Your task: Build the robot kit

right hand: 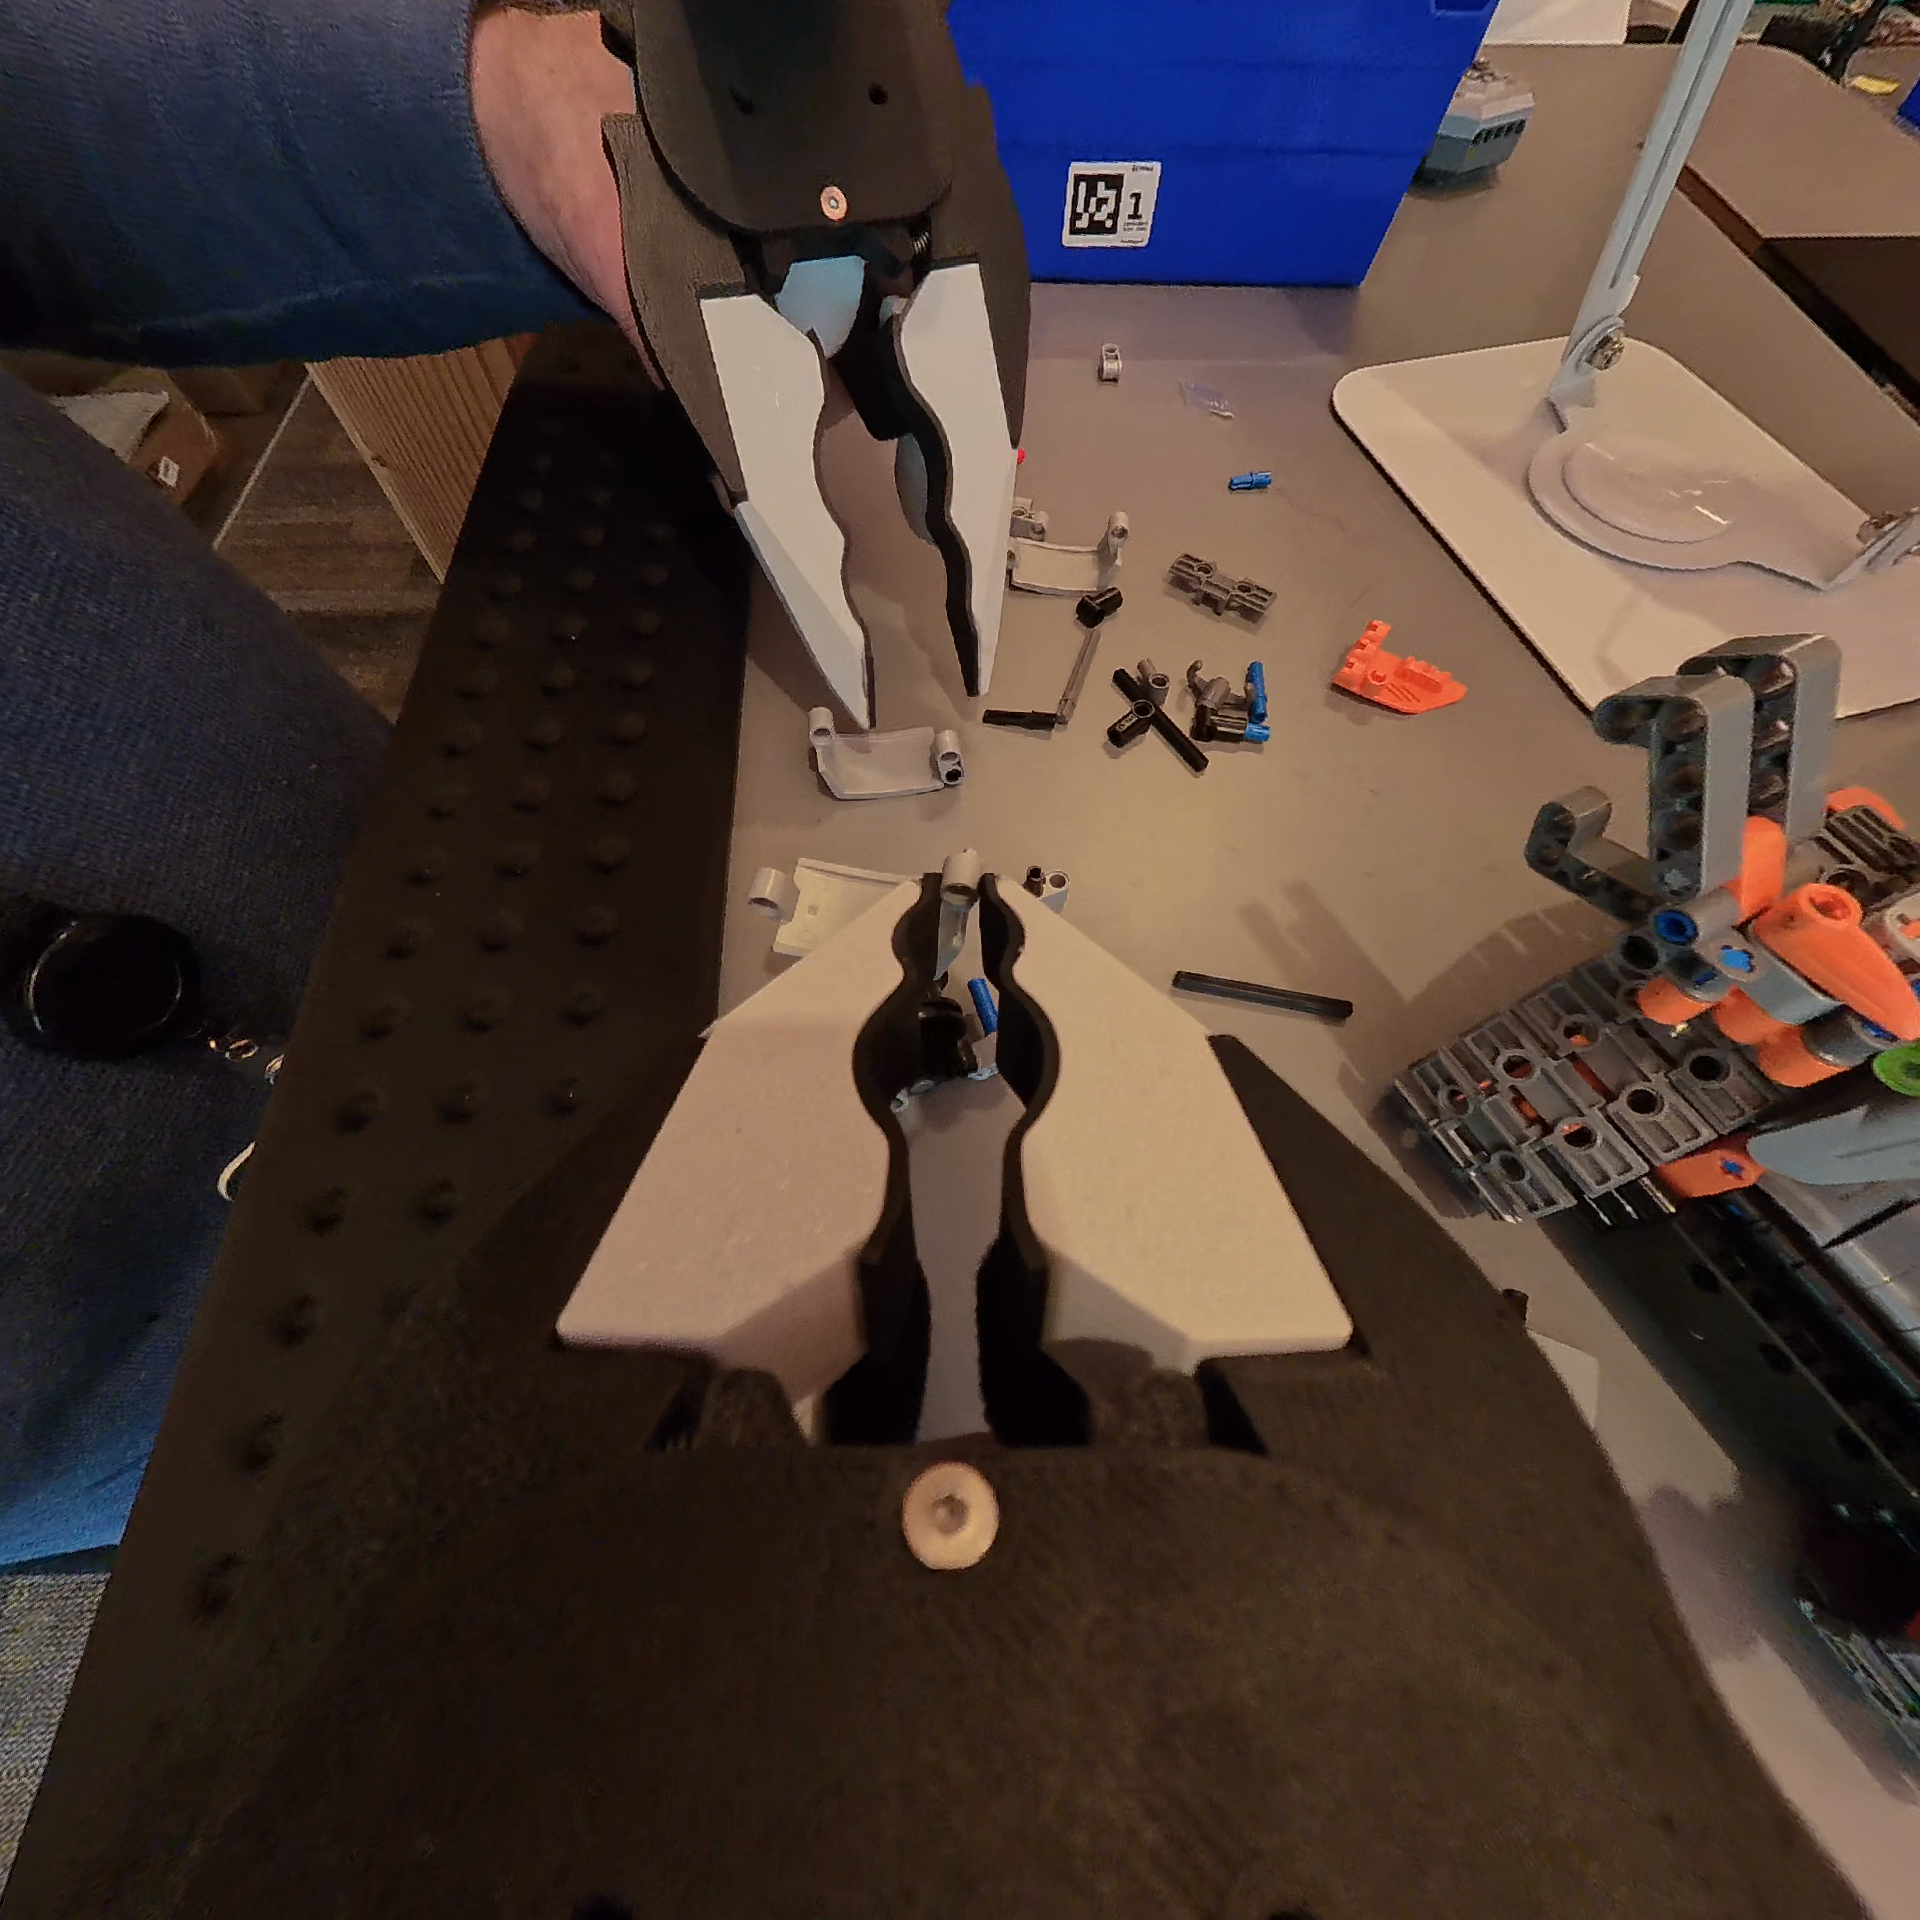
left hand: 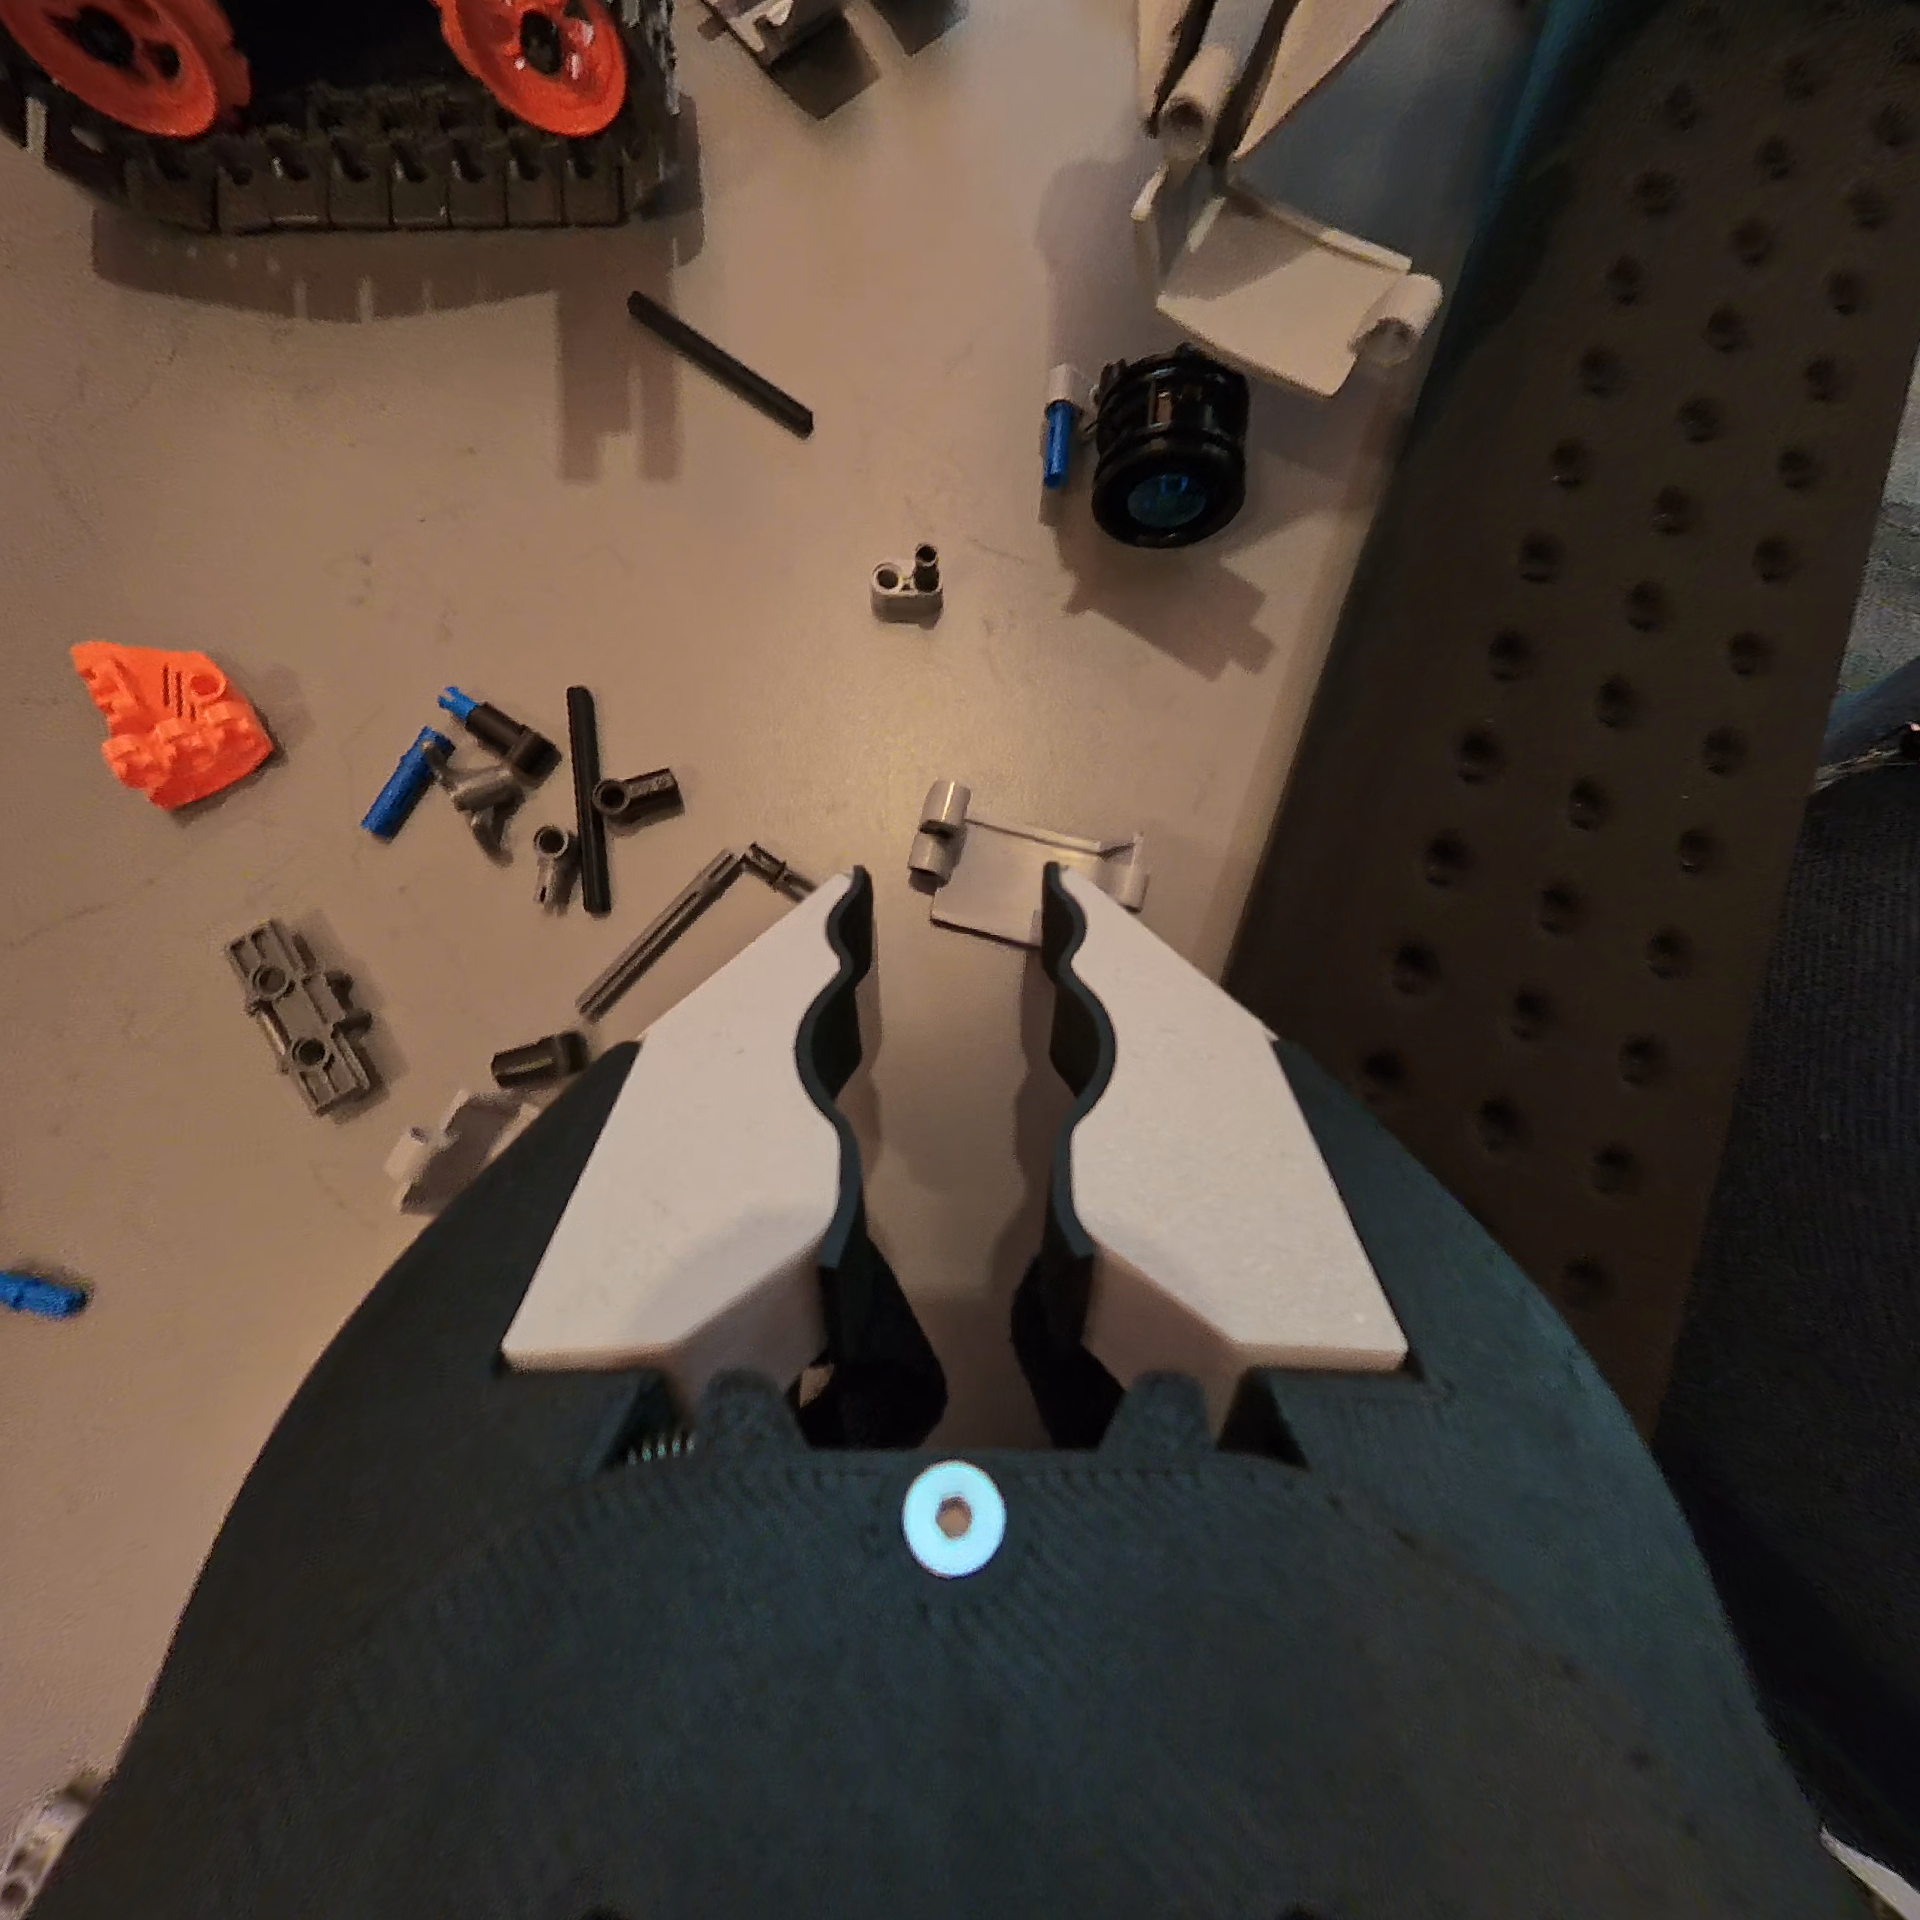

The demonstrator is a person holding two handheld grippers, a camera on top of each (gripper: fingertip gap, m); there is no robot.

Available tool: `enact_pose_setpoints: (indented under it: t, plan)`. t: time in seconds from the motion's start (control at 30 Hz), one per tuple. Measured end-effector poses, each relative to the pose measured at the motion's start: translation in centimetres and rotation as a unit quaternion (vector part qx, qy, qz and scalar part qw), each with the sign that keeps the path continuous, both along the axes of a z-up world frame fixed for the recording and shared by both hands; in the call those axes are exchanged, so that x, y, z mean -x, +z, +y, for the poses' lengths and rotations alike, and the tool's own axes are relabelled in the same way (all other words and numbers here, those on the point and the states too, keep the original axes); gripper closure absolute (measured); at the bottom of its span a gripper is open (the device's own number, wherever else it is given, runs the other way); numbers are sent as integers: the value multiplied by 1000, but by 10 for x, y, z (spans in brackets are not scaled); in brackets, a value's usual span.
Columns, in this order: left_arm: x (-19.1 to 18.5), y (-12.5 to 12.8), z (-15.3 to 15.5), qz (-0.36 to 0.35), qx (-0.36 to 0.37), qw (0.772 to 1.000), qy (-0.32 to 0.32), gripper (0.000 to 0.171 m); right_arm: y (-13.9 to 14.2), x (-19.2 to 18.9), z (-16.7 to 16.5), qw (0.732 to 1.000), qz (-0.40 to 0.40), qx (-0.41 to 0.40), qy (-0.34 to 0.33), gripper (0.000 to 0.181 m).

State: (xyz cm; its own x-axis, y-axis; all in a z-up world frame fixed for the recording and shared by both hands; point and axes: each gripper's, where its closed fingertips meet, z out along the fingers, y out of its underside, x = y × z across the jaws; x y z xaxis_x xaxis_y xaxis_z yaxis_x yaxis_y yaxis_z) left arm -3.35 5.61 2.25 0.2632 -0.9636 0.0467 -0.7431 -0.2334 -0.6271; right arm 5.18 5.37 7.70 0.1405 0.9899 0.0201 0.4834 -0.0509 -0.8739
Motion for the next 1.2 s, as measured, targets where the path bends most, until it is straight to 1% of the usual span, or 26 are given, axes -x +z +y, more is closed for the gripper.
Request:
enact_pose_setpoints:
  t: [0.17,0.37,0.5,0.63,1.03,1.2]
  plan:
    - [-7,-4,3,9,-6,1000,-18,144,0,0,0,1000,0,1,-1,177]
    - [-12,-8,0,11,0,999,-35,161,-2,-1,1,1000,-2,2,-1,177]
    - [-12,-10,-2,9,0,999,-40,166,-2,0,0,1000,-1,2,1,177]
    - [-11,-10,0,6,-4,999,-37,167,0,3,-2,1000,2,-1,6,177]
    - [-1,2,8,-8,-21,1000,-22,167,-1,18,-9,1000,-4,-8,27,177]
    - [0,0,7,-5,-17,999,-27,166,-3,22,-7,999,-17,-13,28,176]
